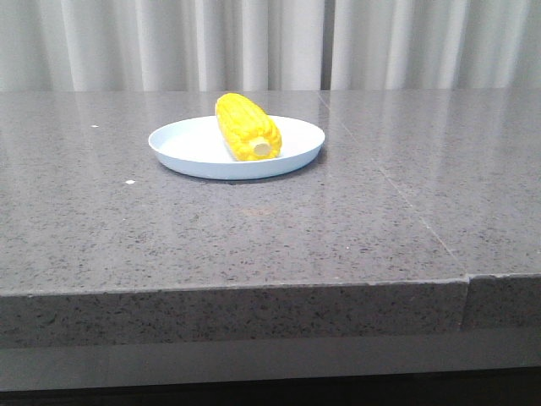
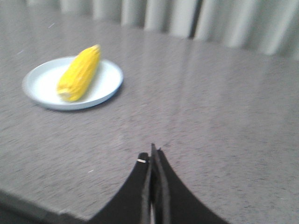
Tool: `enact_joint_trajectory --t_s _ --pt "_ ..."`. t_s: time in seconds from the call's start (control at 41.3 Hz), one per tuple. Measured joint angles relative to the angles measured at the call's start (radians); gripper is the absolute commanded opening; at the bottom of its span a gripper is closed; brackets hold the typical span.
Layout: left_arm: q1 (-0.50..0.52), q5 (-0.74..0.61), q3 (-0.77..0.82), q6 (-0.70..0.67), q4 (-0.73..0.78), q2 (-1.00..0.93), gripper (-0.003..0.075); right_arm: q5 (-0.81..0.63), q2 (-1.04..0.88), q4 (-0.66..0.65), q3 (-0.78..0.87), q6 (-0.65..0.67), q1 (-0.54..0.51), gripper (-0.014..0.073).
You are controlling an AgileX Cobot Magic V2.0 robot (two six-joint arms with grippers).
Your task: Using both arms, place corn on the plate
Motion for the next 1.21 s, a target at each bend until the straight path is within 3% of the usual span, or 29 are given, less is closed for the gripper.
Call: enact_joint_trajectory --t_s 0.145,0.388,0.945,1.211 --pt "0.0 0.0 0.0 0.0 0.0 0.0 -0.002 -0.221 -0.123 0.0 0.221 0.0 -0.115 -0.0068" --pt "0.0 0.0 0.0 0.0 0.0 0.0 -0.002 -0.38 -0.206 0.0 0.387 0.0 -0.251 -0.0068" --pt "0.0 0.0 0.0 0.0 -0.001 0.0 -0.002 -0.41 -0.208 0.0 0.413 0.0 -0.248 -0.0068" --pt "0.0 0.0 0.0 0.0 -0.001 0.0 -0.002 -0.41 -0.208 0.002 0.413 0.091 -0.248 -0.0068"
